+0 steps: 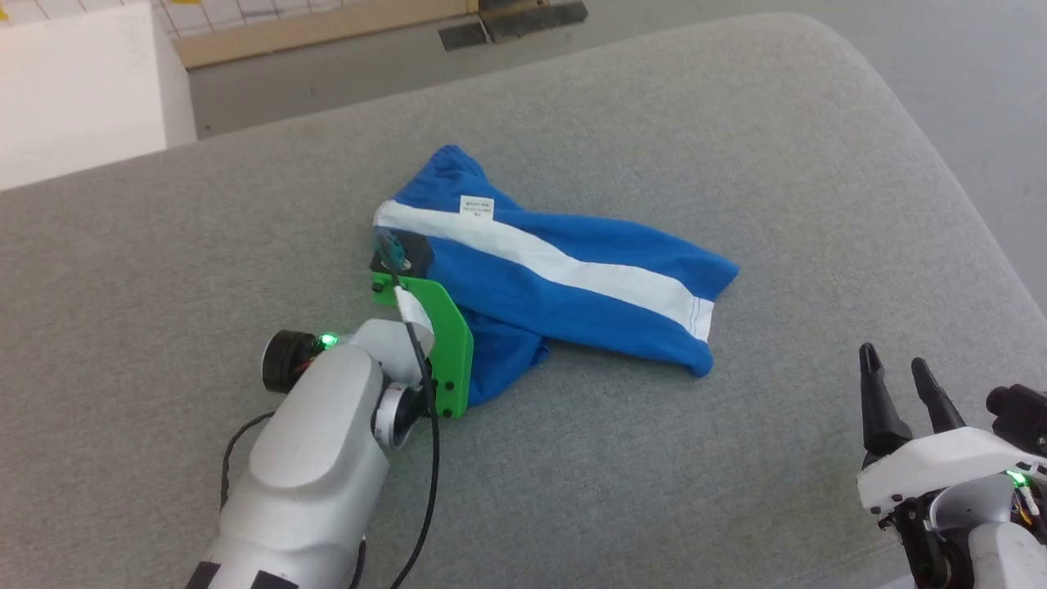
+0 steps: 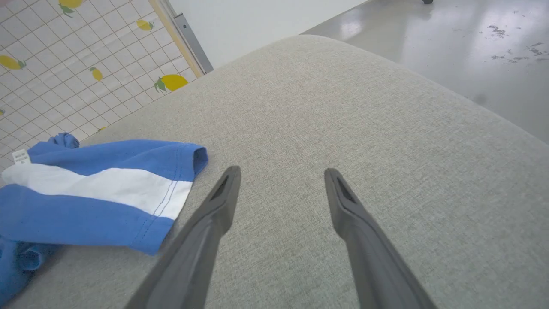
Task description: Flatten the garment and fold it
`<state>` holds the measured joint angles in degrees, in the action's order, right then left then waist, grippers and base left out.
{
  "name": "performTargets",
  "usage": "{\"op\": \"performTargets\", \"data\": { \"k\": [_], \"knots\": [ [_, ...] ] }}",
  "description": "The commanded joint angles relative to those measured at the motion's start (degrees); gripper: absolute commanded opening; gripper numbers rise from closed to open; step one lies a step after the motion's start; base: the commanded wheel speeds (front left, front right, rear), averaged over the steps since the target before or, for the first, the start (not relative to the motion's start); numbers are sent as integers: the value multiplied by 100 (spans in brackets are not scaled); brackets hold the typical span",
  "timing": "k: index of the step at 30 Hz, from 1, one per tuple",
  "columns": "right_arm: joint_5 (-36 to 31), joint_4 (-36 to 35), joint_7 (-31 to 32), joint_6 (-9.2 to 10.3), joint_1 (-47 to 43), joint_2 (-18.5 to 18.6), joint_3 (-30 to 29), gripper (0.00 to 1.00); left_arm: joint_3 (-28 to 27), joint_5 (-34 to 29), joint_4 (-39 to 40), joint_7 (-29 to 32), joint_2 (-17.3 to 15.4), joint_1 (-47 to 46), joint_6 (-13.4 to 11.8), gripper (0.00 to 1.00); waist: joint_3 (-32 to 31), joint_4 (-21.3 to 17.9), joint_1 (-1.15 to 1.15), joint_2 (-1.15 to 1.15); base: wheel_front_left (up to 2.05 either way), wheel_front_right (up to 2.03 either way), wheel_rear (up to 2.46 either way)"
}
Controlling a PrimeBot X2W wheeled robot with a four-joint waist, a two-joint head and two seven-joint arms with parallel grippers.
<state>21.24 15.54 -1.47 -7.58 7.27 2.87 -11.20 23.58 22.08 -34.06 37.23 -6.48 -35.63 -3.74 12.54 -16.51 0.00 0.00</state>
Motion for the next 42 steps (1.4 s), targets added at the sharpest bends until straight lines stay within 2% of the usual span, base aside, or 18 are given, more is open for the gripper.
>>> {"op": "performTargets", "data": {
  "k": [1, 6, 9, 12, 15, 20, 23, 25, 26, 27, 28, 32, 35, 37, 39, 42],
  "knots": [
    [21, 25, -54, 9, 61, 1, -1, 100, -76, 83, -26, -116, -21, 13, 20, 0, 87, 27, 0, 0, 0, 0, 0],
    [-94, 79, -62, 9, 13, 1, -76, 100, -643, 704, 555, -962, 127, 105, 127, 0, -155, 538, 0, 0, 0, 0, 0],
    [-140, 88, -24, 9, -54, 1, -90, 100, -958, 1039, 1240, -1420, 177, 353, 164, 0, -376, 955, 0, 0, 0, 0, 0],
    [-160, 80, 24, 9, -131, 1, -47, 100, -1153, 1234, 2095, -1596, 160, 859, 101, 0, -575, 1381, 0, 0, 0, 0, 0],
    [-163, 54, 66, 9, -194, 1, 13, 100, -1230, 1224, 2950, -1582, 81, 1606, -150, 0, -721, 1785, 0, 0, 0, 0, 0],
    [-173, -5, 119, 9, -245, 1, 83, 100, -1117, 1120, 3789, -1224, -39, 3121, -641, 0, -851, 2249, 0, 0, 0, 0, 0],
    [-176, -44, 143, 9, -254, 1, 97, 100, -899, 1269, 3922, -930, 33, 3871, -770, 0, -860, 2407, 0, 0, 0, 0, 0],
    [-174, -61, 154, 9, -261, 1, 95, 100, -707, 1403, 3874, -815, 113, 4131, -747, 0, -855, 2483, 0, 0, 0, 0, 0],
    [-169, -58, 161, 9, -267, 1, 108, 100, -631, 1496, 3819, -797, 159, 4196, -720, 33, -862, 2501, 0, 0, 0, 0, 0],
    [-167, -54, 162, 9, -272, 1, 119, 100, -598, 1549, 3769, -807, 185, 4212, -711, 88, -866, 2506, 0, 0, 0, 0, 0],
    [-163, -46, 159, 9, -280, 1, 136, 100, -600, 1567, 3713, -863, 205, 4186, -724, 100, -872, 2501, 0, 0, 0, 0, 0],
    [-136, -2, 150, 9, -335, 1, 175, 100, -851, 1582, 3760, -1206, 203, 3938, -775, 100, -924, 2396, 0, 0, 0, 0, 0],
    [-130, 22, 132, 9, -374, 1, 159, 100, -1177, 1282, 3925, -1591, -70, 3746, -891, 100, -967, 2270, 0, 0, 0, 0, 0],
    [-120, 19, 119, 9, -412, 1, 123, 100, -1328, 899, 4007, -1924, -377, 3598, -925, 100, -984, 2208, 0, 0, 0, 0, 0],
    [-127, 10, 128, 9, -447, 1, 96, 100, -1290, 511, 3995, -2098, -724, 3456, -826, 100, -984, 2149, 0, 0, 0, 0, 0],
    [-161, -9, 155, 9, -480, 1, 33, 100, -1163, 371, 3879, -2018, -946, 3216, -627, 100, -962, 2076, 0, 0, 0, 0, 0]
  ]
}}
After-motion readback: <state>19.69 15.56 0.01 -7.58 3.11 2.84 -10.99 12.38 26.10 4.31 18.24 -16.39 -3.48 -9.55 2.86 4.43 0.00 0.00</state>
